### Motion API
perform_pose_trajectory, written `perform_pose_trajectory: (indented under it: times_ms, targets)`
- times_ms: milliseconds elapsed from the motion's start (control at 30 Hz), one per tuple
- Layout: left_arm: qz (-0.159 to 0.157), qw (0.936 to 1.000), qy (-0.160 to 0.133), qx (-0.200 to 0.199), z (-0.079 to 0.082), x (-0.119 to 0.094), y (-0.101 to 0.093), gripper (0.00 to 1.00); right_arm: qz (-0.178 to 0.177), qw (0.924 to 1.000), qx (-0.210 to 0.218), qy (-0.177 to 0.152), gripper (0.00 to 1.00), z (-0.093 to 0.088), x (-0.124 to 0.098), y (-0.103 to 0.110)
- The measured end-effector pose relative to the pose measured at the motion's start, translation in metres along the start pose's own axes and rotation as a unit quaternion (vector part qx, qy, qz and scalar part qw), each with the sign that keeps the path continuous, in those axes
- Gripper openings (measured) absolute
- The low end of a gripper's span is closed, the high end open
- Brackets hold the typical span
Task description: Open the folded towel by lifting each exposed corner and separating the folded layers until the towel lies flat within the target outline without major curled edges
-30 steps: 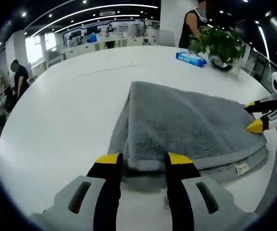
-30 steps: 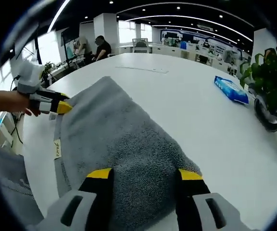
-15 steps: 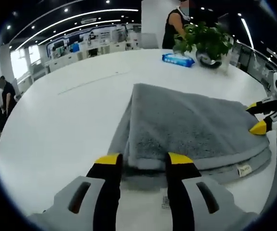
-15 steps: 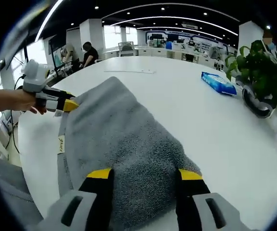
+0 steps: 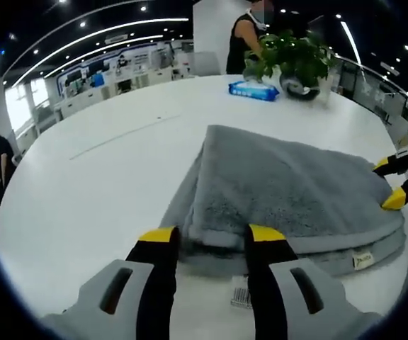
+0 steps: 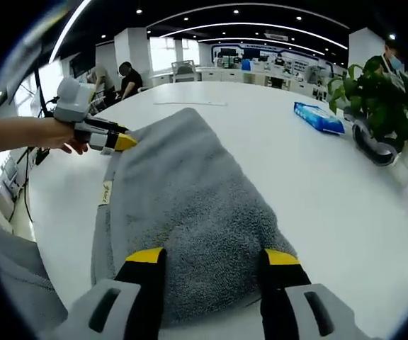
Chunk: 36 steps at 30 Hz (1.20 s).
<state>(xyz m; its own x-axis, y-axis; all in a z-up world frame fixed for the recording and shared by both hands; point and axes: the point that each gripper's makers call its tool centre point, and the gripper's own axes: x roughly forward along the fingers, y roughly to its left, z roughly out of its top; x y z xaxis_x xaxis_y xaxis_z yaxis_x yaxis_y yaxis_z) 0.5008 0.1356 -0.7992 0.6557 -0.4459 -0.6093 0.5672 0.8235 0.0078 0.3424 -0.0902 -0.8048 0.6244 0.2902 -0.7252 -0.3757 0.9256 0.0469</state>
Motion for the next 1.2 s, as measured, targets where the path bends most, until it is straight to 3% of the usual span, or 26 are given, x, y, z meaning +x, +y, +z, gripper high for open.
perform_pose_trajectory:
  times_ms: [533, 1200]
  targets:
    - [-0.008, 0.9987, 0.006, 0.050, 0.023, 0.026, -0.002, 0.39, 0.015, 0.9999, -0.001, -0.008, 0.55, -0.013, -0.013, 0.015]
    - [-0.013, 0.9970, -0.011, 0.076, 0.050, 0.047, -0.016, 0.40, 0.037, 0.9987, 0.027, -0.022, 0.50, -0.024, -0.027, 0.042]
